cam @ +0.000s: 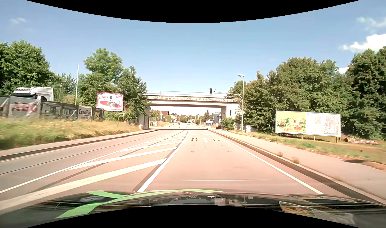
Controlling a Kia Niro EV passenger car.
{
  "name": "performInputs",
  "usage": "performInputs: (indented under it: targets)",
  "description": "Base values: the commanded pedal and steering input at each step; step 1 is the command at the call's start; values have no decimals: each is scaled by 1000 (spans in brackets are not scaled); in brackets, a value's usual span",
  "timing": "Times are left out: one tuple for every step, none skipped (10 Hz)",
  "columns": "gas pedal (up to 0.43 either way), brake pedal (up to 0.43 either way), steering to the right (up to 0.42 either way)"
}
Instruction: Follow the waypoints while adhering to traffic rules and regulations
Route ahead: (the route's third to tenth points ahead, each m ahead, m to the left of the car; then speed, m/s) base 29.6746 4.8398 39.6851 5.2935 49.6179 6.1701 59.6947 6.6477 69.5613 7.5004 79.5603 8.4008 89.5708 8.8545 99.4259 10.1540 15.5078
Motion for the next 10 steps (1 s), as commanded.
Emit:
performInputs:
  targets:
    - [169,0,-8]
    - [169,0,-8]
    - [169,0,-8]
    - [169,0,-8]
    - [169,0,-8]
    - [169,0,-8]
    - [169,0,-8]
    - [177,0,-8]
    - [177,0,-8]
    - [177,0,-8]
